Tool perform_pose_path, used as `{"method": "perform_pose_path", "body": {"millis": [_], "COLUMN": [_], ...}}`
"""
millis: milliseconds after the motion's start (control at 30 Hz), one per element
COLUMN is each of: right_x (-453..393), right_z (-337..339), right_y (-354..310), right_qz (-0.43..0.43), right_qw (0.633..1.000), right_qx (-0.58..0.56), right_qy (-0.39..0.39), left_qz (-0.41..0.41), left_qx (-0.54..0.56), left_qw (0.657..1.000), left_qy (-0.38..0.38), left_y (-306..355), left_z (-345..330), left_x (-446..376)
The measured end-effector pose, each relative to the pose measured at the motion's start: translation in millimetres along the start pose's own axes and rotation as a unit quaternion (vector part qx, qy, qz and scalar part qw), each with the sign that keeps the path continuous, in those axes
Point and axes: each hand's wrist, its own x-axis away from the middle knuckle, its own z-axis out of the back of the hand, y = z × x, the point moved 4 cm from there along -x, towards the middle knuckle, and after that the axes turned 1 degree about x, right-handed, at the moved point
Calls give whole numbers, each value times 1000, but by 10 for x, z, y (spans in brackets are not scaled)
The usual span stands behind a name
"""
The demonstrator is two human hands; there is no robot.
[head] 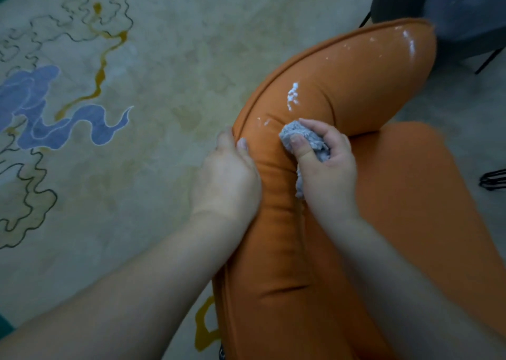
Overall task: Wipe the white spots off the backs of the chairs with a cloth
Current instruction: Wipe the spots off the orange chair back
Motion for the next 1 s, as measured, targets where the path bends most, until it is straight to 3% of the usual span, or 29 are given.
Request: {"method": "perform_pose_path", "body": {"millis": [233,333,500,667,867,1000], "right_x": [-844,-919,-569,-1137,-534,-984], "right_z": [-76,-213,-236,-291,-258,-277], "right_y": [-74,-61,-3,-82,-45,-60], "right_qz": [20,26,109,70,182,147], "right_qw": [996,994,985,985,965,970], "right_qx": [62,99,129,145,167,190], "right_qy": [55,27,-44,61,-90,-33], "left_qz": [-15,-16,-22,-36,-30,-22], "left_qx": [-11,-17,-11,-17,-24,-31], "left_qw": [999,999,999,998,999,999], "left_qy": [39,33,33,38,27,22], "left_y": [44,67,57,96,109,120], "left_z": [30,23,16,26,33,29], "left_x": [47,35,34,43,24,15]}}
